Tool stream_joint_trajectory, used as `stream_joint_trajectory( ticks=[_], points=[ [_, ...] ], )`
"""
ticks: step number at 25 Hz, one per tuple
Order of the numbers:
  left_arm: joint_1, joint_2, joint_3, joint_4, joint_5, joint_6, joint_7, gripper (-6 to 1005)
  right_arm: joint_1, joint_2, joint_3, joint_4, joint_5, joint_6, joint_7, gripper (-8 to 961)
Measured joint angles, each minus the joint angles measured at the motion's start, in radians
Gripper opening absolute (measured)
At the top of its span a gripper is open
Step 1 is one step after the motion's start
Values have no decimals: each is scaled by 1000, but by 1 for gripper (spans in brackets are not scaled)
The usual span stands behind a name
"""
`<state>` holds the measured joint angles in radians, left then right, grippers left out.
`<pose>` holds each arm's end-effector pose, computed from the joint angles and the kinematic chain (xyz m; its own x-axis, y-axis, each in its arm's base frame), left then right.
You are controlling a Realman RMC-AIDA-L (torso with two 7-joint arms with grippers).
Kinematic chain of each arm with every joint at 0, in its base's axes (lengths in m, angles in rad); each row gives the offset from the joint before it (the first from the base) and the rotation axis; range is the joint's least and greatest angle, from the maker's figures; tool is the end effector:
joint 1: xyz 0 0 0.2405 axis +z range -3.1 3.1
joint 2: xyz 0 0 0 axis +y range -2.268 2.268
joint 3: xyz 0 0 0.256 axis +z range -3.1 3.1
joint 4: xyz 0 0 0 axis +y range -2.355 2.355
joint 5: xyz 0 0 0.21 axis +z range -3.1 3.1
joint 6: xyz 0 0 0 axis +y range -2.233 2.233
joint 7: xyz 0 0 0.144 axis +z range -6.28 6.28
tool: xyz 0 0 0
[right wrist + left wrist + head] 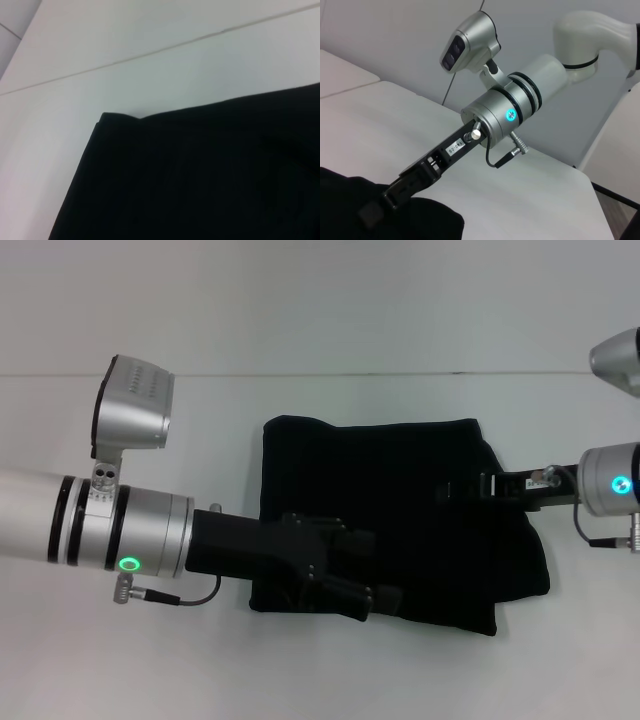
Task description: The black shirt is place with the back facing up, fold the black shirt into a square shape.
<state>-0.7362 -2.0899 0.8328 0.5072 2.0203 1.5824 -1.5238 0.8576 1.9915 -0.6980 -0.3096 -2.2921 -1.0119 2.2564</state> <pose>-0.1960 0.3418 -0.0481 0.8120 0.4204 0.4049 0.3986 -0.9061 0.1415 0.2586 0.4166 -0.0319 0.2965 -0.8725 -0.3883 -0.9546 -0.2581 -0.1490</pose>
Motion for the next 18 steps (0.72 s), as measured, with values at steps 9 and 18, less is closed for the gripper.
stream_joint_trajectory(
  ticks=[9,18],
  points=[
    [2,5,4,-2,0,-5,-1,949,-2,19,6,12,2,60,3,443],
    [2,8,5,0,0,-6,-1,949,-7,17,5,9,4,55,2,423]
  ],
)
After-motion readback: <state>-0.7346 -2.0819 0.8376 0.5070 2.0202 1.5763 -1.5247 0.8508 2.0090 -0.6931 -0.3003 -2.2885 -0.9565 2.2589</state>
